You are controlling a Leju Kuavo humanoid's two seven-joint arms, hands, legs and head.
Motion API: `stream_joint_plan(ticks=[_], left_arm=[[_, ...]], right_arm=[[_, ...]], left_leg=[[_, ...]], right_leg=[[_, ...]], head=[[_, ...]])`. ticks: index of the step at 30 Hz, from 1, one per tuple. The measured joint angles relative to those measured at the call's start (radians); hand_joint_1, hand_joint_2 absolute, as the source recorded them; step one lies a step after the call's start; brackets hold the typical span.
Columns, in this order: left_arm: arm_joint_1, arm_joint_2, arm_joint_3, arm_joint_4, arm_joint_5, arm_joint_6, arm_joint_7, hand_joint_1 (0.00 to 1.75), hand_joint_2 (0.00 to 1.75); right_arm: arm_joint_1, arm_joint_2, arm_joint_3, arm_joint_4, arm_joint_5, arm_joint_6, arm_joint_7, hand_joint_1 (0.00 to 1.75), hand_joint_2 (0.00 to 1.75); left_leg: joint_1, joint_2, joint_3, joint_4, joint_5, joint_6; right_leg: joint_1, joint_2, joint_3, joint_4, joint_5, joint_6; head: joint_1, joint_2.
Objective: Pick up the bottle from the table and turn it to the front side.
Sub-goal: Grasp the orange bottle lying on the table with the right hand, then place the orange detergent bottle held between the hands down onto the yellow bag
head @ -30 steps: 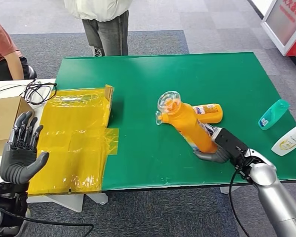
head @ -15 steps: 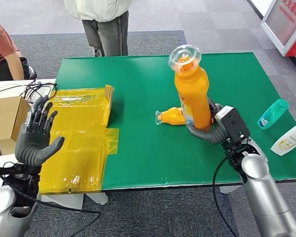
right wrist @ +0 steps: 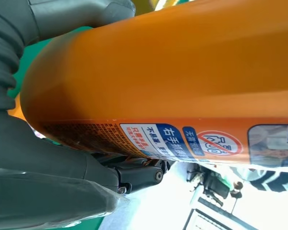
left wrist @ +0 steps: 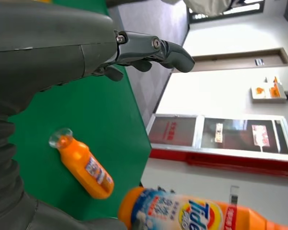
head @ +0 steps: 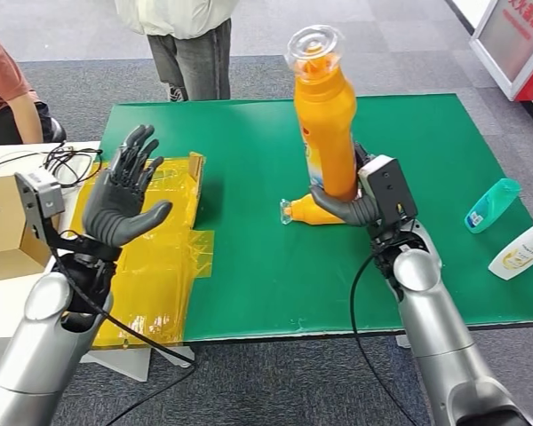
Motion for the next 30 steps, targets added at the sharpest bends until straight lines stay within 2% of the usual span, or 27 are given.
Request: stream_joint_plan(ticks=[4,14,30], left_arm=[[-0.066,-0.033,-0.059,0.012,-0.016,0.015,0.021,0.0,1.75],[-0.165,-0.085,-0.142,0.057,-0.027,0.042,0.073,0.0,1.75],[-0.195,-0.114,-0.181,0.113,-0.02,0.1,0.071,0.0,1.75]], right_arm=[[-0.003,0.043,0.031,0.009,0.028,-0.034,-0.002,1.75,1.75],[-0.001,0.097,0.11,0.018,0.083,-0.078,-0.021,1.75,1.75],[0.037,0.127,0.204,0.003,0.124,-0.125,-0.043,1.75,1.75]], left_leg=[[0.0,0.0,0.0,0.0,0.0,0.0],[0.0,0.0,0.0,0.0,0.0,0.0],[0.0,0.0,0.0,0.0,0.0,0.0]], right_leg=[[0.0,0.0,0.0,0.0,0.0,0.0],[0.0,0.0,0.0,0.0,0.0,0.0],[0.0,0.0,0.0,0.0,0.0,0.0]], head=[[0.0,0.0],[0.0,0.0],[0.0,0.0]])
